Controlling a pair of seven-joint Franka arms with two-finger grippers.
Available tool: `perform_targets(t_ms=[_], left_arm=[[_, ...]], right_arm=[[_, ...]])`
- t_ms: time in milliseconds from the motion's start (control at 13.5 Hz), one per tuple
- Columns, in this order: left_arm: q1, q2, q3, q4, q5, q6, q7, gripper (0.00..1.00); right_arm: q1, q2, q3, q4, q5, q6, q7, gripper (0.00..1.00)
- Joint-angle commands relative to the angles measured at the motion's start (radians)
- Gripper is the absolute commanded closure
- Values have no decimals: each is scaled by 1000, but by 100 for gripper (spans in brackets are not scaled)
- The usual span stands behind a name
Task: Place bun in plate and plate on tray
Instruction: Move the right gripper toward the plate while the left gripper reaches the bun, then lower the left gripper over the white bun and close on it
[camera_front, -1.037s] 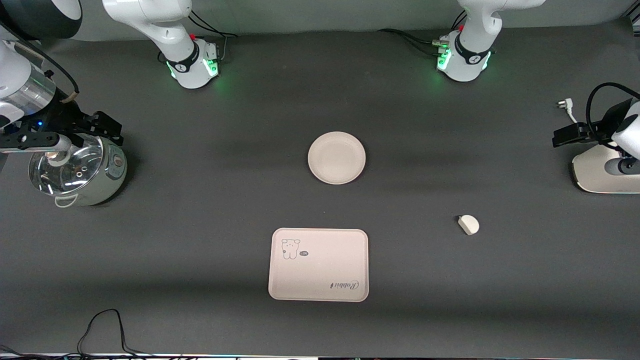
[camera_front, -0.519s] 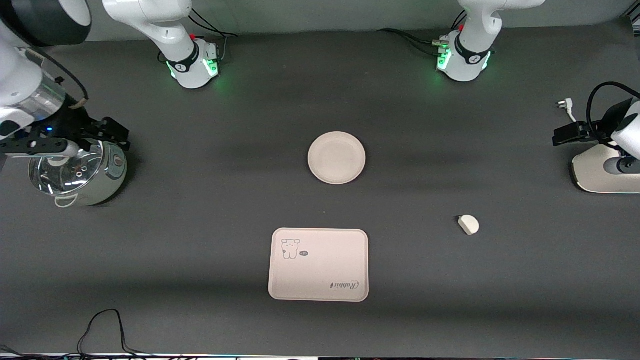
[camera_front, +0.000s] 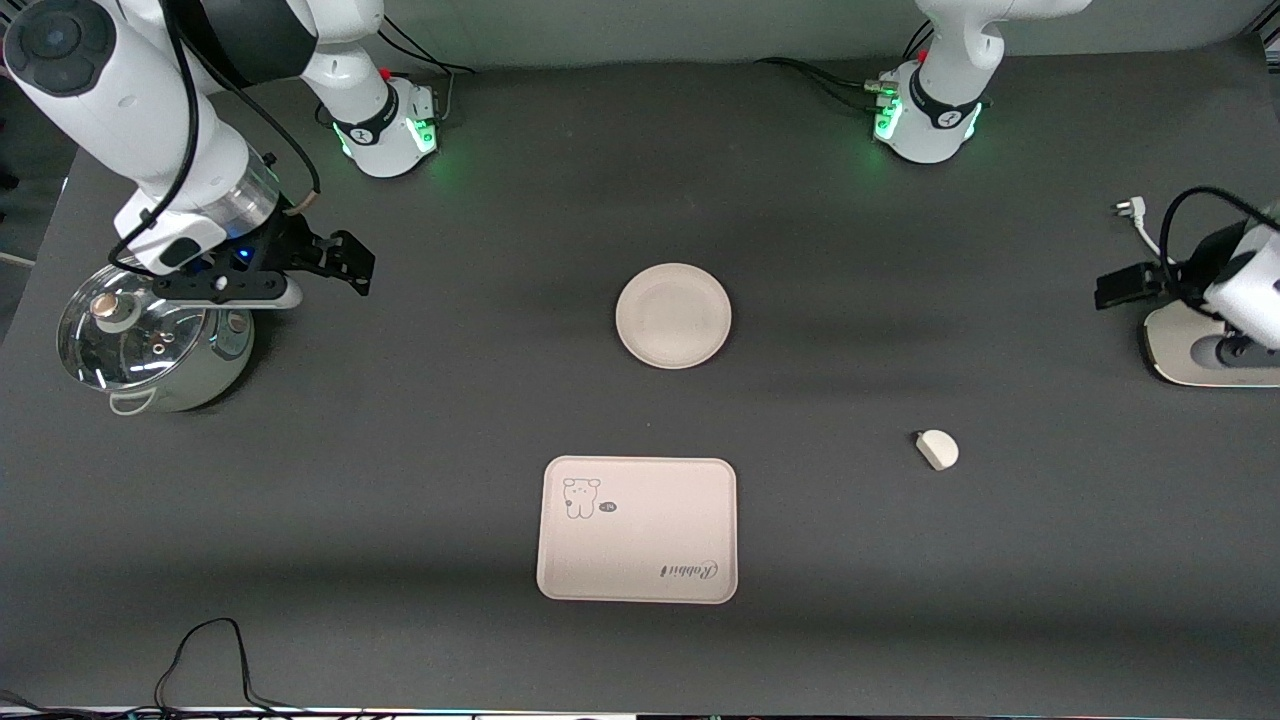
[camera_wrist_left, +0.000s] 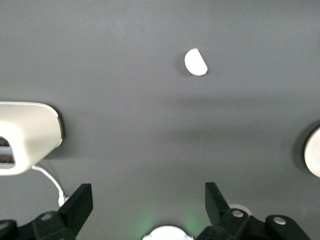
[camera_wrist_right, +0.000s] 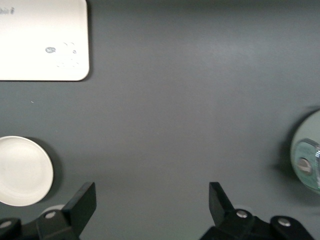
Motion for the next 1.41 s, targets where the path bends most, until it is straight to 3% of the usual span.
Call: perform_targets(t_ms=[0,370,519,815,963,1333], left_arm=[[-12,102,11,64,-38,78,0,0],[-41,123,-14,-239,-70,444,-12,0],[-48,164,-29,-341,-73,625,-23,0],[-45,304,-57,-360,-75,828,-23,0],[-43,341,-57,-360,-75,862,-9,0],[-42,422,-57,-357,-148,938,-9,0]], right_arm=[[-6,51,-3,9,104,69,-5,0],[-5,100,11,-14,117,104,12,0],[-3,94,32,-34,167,80,10,0],[0,91,68,-91,203,140,9,0],[5,103,79,-139,207,240,10,0],[2,137,80,-134,223,242,9,0]])
